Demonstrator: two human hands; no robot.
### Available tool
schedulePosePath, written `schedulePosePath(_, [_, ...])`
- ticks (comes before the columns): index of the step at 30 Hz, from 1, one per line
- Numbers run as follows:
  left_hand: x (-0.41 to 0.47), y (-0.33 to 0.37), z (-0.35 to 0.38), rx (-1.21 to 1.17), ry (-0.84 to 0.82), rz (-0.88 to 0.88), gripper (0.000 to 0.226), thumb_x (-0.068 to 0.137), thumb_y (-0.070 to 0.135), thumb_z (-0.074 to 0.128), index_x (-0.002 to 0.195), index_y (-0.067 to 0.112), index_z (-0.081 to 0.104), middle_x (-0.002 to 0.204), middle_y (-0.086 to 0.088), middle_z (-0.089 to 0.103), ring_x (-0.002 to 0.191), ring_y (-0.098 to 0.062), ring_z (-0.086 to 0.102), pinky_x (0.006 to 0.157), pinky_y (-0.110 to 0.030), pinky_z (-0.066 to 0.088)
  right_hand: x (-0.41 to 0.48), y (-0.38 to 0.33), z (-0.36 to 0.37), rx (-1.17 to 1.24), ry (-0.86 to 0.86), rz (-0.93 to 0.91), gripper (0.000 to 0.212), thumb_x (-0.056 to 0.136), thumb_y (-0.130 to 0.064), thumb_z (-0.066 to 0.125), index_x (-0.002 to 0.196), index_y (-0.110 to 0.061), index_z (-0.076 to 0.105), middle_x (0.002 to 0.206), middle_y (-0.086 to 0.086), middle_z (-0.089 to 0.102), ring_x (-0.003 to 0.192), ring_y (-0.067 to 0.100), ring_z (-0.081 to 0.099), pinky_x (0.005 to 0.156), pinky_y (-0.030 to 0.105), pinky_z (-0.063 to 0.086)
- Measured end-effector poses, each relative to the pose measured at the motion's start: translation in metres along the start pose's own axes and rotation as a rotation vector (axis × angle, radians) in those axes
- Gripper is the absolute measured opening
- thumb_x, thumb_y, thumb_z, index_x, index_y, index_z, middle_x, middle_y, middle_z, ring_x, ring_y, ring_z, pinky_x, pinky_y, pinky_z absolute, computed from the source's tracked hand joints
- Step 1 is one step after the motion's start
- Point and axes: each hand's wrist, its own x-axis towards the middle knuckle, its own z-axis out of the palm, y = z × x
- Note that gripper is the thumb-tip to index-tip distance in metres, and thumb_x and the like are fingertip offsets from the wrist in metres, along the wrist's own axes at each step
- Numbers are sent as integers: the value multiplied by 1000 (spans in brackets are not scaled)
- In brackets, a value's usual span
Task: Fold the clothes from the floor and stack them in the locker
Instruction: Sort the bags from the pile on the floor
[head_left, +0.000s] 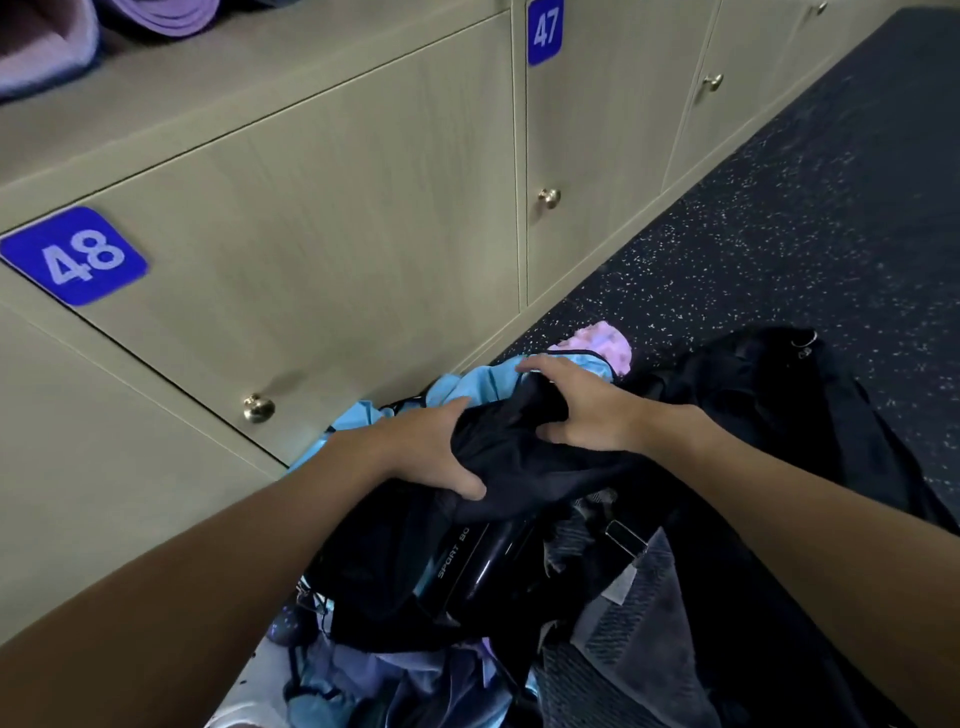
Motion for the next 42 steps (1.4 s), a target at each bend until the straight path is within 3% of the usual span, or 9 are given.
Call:
schedulePosePath(2, [5,-4,-1,-68,-8,11,114,66,50,84,156,24,18,150,2,46,132,-18,47,106,-30,41,1,-6,0,48,-77,-19,93,78,-6,69,153,-32,21,138,-3,40,112,9,44,92,14,32])
schedulePosePath(6, [15,-11,0,-85,3,-10,101,58,53,87,143,20,43,137,7,57,125,-18,57,103,-33,47,0,-9,3,-215,-293,31,110,75,-52,77,156,-39,4,162,-10,16,149,15,14,122,39,13])
schedulePosePath(10, [20,-12,9,-139,24,44,56,54,51,87,98,24,65,92,7,71,87,-12,68,86,-39,58,10,10,18,-469,-311,-3,119,61,-71,75,155,-34,11,162,-9,13,151,16,5,122,47,6])
schedulePosePath(16, [17,-14,12,-159,70,136,42,65,41,86,88,17,60,83,3,66,79,-15,65,74,-37,55,22,17,22,-454,-279,29,112,51,-79,70,145,-39,23,136,-10,42,137,24,33,118,48,18])
schedulePosePath(23, [3,-15,6,-121,189,204,29,71,32,84,77,32,56,75,12,59,75,-11,58,71,-31,48,7,0,16,-328,-252,39,62,58,-67,77,103,-30,55,102,-14,59,102,17,57,89,33,48])
schedulePosePath(28, [-36,0,-26,11,256,254,25,75,31,81,91,31,62,89,10,65,87,-15,62,78,-34,50,-15,-28,-7,-275,-214,-50,39,73,-48,81,92,-30,52,89,-12,58,87,11,57,65,17,39])
schedulePosePath(32, [-83,16,-71,92,337,285,23,77,27,81,95,25,67,84,8,67,78,-13,60,72,-32,48,-38,-73,-40,-393,-92,-125,53,73,-56,75,108,-32,43,84,-13,58,79,8,56,81,33,41])
schedulePosePath(38, [-163,42,-137,145,548,327,24,71,33,82,83,35,62,81,9,66,79,-16,60,72,-33,49,-92,-161,-105,-393,7,-318,98,86,-34,70,143,-65,-3,135,0,49,115,20,56,99,35,43])
schedulePosePath(42, [-211,60,-167,177,688,346,25,68,31,80,86,37,63,74,15,59,77,-12,55,68,-30,45,-118,-199,-133,-425,103,-413,88,88,-21,69,151,-51,15,138,-4,59,118,12,58,99,26,42])
